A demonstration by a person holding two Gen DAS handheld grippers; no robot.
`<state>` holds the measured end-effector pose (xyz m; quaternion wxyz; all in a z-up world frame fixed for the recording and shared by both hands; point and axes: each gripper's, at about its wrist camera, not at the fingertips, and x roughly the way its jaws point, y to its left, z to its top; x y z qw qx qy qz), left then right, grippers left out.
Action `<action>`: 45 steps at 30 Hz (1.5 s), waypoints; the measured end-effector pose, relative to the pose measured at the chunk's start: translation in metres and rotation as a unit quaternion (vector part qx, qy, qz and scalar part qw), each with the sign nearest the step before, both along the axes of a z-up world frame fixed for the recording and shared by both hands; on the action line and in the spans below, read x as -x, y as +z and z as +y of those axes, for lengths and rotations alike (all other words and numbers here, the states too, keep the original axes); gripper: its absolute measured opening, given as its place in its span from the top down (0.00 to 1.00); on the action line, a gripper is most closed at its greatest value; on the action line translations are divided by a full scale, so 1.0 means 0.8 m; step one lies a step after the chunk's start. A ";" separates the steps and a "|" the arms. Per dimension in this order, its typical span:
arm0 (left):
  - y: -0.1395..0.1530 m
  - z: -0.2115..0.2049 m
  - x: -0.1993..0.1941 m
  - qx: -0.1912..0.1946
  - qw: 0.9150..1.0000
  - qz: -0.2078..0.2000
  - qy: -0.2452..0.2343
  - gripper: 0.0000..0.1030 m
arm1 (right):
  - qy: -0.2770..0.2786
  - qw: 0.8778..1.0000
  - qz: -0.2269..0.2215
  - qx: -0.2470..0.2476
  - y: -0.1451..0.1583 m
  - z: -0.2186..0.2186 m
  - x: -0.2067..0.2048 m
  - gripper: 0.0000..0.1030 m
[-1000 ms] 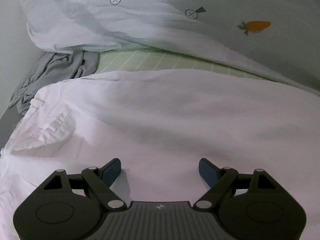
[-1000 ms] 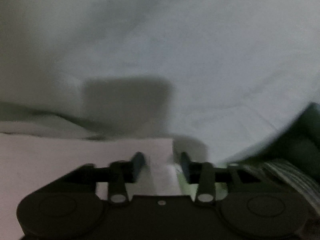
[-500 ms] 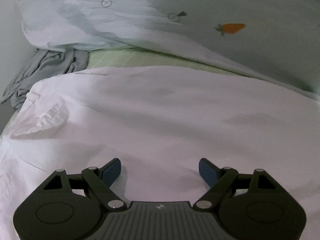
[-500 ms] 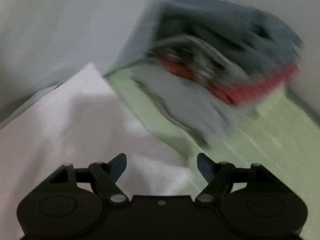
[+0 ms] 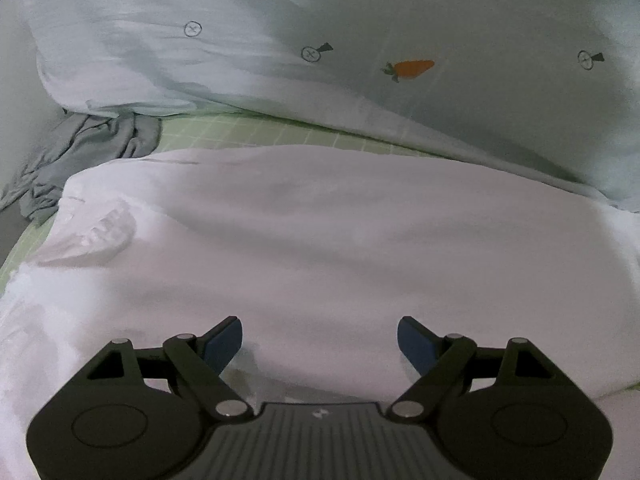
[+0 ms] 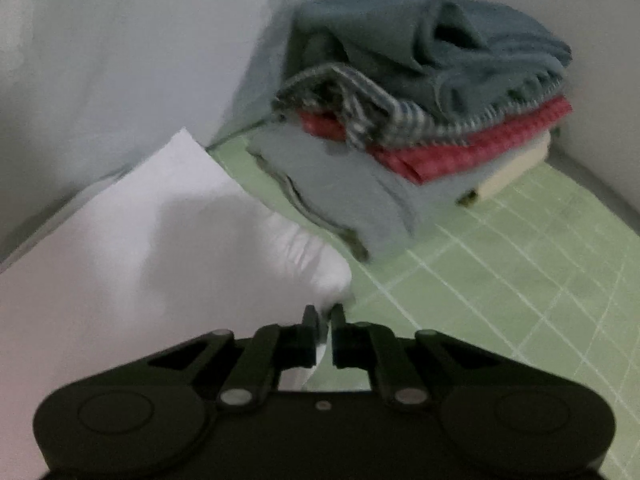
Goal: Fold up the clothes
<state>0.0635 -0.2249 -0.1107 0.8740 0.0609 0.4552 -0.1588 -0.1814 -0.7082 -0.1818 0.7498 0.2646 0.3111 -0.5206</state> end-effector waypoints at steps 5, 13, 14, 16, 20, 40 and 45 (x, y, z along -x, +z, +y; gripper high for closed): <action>0.022 0.019 0.027 0.011 1.000 -0.011 0.005 0.17 | 0.015 1.000 0.003 0.021 0.021 0.026 0.016 0.35; 0.031 0.069 0.105 0.044 0.999 -0.003 0.026 0.09 | 0.025 0.989 -0.145 -0.023 0.036 0.141 0.095 0.00; 0.030 0.076 0.116 0.048 0.998 0.000 0.030 0.07 | 0.025 0.987 -0.156 -0.032 0.035 0.158 0.103 0.00; 0.025 0.092 0.138 0.048 0.998 0.008 0.036 0.06 | 0.027 0.982 -0.181 -0.043 0.034 0.194 0.122 0.00; 0.013 0.122 0.172 0.059 0.995 0.043 0.068 0.06 | 0.022 0.962 -0.251 -0.101 0.029 0.247 0.166 0.00; -0.019 0.126 0.267 0.036 0.990 0.121 0.060 0.06 | -0.023 0.894 -0.375 -0.245 -0.012 0.324 0.310 0.00; -0.017 0.111 0.275 0.031 0.991 0.121 0.047 0.06 | -0.031 0.883 -0.396 -0.252 -0.013 0.329 0.335 0.00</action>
